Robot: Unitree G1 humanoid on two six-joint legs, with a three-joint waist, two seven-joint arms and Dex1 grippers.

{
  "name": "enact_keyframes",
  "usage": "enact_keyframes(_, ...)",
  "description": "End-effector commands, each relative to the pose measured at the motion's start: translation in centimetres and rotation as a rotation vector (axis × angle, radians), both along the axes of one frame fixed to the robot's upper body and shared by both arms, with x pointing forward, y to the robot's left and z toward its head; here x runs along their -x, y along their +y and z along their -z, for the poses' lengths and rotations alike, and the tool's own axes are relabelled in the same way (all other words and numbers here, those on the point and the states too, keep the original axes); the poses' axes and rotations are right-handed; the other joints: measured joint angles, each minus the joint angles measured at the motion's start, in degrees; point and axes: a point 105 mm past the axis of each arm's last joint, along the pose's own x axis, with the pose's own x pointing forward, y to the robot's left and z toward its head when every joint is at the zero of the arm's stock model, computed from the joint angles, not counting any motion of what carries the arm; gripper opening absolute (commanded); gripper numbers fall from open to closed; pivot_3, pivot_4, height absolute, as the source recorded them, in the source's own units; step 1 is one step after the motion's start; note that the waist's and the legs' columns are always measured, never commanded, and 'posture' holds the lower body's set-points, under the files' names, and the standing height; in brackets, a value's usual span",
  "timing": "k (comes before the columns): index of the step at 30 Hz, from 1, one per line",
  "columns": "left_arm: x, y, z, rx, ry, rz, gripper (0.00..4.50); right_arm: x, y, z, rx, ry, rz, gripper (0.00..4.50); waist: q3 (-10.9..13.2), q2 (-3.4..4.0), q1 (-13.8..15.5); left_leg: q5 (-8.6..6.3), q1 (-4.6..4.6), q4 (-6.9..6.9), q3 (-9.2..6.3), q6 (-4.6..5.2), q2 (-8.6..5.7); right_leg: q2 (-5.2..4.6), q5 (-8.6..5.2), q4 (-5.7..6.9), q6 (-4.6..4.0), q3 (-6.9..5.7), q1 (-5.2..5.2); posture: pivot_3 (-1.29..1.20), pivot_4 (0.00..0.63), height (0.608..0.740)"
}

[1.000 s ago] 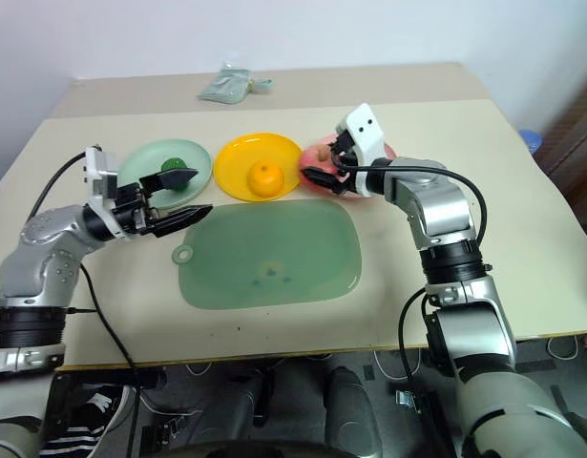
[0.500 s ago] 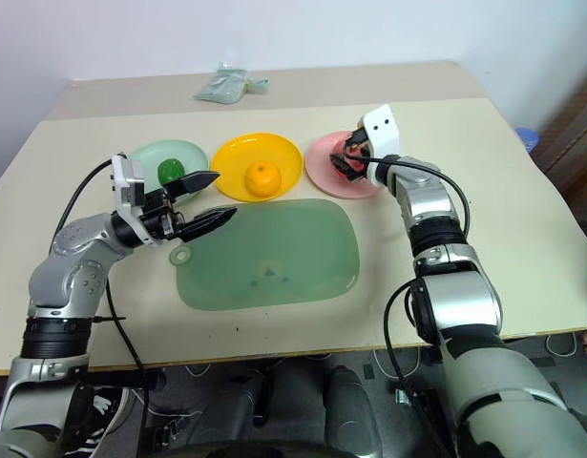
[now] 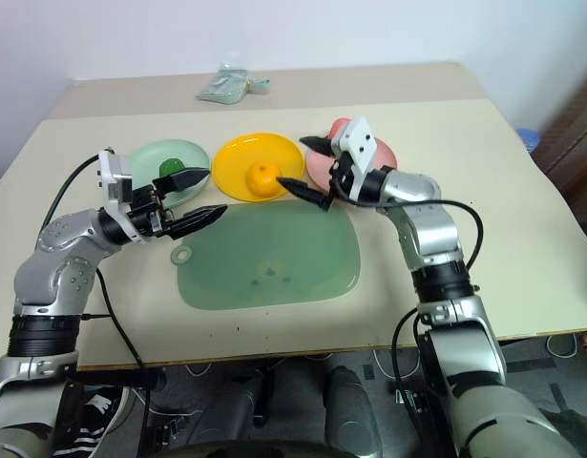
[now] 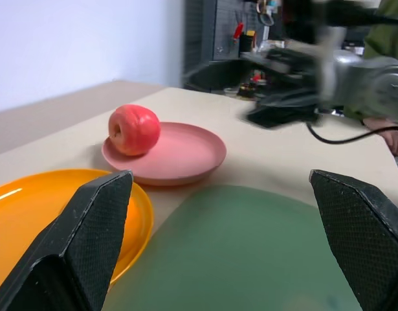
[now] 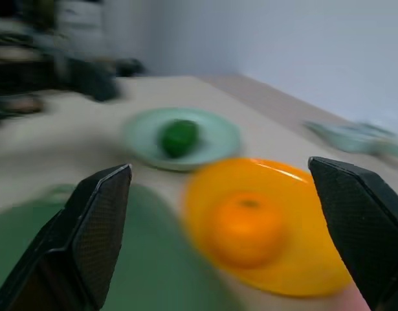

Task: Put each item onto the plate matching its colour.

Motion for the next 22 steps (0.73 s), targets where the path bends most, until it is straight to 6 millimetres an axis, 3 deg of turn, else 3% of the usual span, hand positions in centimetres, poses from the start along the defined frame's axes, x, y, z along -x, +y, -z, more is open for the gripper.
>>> enact_keyframes(1, 0.3, 1.3, -0.5, -0.029, -0.008, 0.011, 4.5, 4.7, 0.3, -0.9, 0.008, -0.042, -0.156, 4.46, 0.0, -0.01, 0.0, -0.01, 0.0, -0.01, -0.01, 0.01, 0.01, 0.0, 0.0, -0.02, 0.0, -0.01, 0.01, 0.0, 0.15, 0.74)
enact_keyframes(4, 0.3, 2.8, 0.3, -0.046, 0.04, 0.031, 4.5, 7.6, 0.0, 0.4, 0.061, -0.001, -0.203, 4.46, 0.0, -0.01, -0.1, -0.02, 0.02, -0.02, 0.0, 0.02, 0.02, -0.01, -0.02, -0.03, -0.01, 0.0, 0.02, 0.0, 0.15, 0.74)
enact_keyframes(14, 0.0, 5.0, 0.6, -0.091, 0.049, 0.081, 4.5, 9.8, -2.0, 1.8, 0.036, 0.048, -0.105, 4.46, 0.0, -0.03, 1.3, -0.03, -0.03, -0.01, 0.06, 0.04, 0.04, -0.06, -0.12, -0.18, -0.2, 0.01, 0.02, 0.0, 0.15, 0.74)
enact_keyframes(22, -0.4, 3.6, 1.3, -0.103, 0.085, 0.157, 4.5, 10.4, -3.2, 2.8, 0.075, 0.055, -0.026, 4.46, 0.0, -0.04, 1.4, -0.04, -0.03, 0.02, 0.05, 0.05, 0.04, -0.06, -0.12, -0.33, -0.23, 0.0, 0.11, 0.0, 0.15, 0.74)
